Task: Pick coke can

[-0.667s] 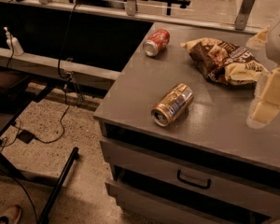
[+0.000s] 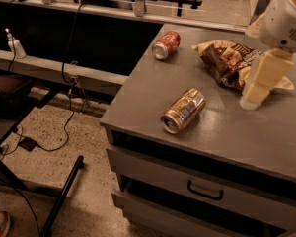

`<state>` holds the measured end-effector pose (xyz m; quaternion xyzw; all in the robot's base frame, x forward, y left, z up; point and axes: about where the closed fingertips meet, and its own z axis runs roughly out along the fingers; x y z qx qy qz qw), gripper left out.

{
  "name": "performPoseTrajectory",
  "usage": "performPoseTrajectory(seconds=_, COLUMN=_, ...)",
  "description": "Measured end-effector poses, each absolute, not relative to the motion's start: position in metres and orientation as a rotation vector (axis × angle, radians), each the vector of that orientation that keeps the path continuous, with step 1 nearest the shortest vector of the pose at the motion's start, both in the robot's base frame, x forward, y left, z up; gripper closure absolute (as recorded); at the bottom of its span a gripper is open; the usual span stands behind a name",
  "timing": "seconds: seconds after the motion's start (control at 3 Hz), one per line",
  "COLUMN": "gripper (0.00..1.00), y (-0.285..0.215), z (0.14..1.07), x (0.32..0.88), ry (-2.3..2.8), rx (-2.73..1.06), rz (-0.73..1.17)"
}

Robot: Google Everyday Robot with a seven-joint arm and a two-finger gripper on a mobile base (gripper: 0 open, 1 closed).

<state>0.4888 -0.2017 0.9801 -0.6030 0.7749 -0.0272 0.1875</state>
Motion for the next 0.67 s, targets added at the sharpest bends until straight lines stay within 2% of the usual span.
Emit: performPoseTrajectory(seconds=0.67, gripper=0.0, y=-0.171, z=0.989, x=0.621, ry=2.059, rx=-1.565, rz=0.017)
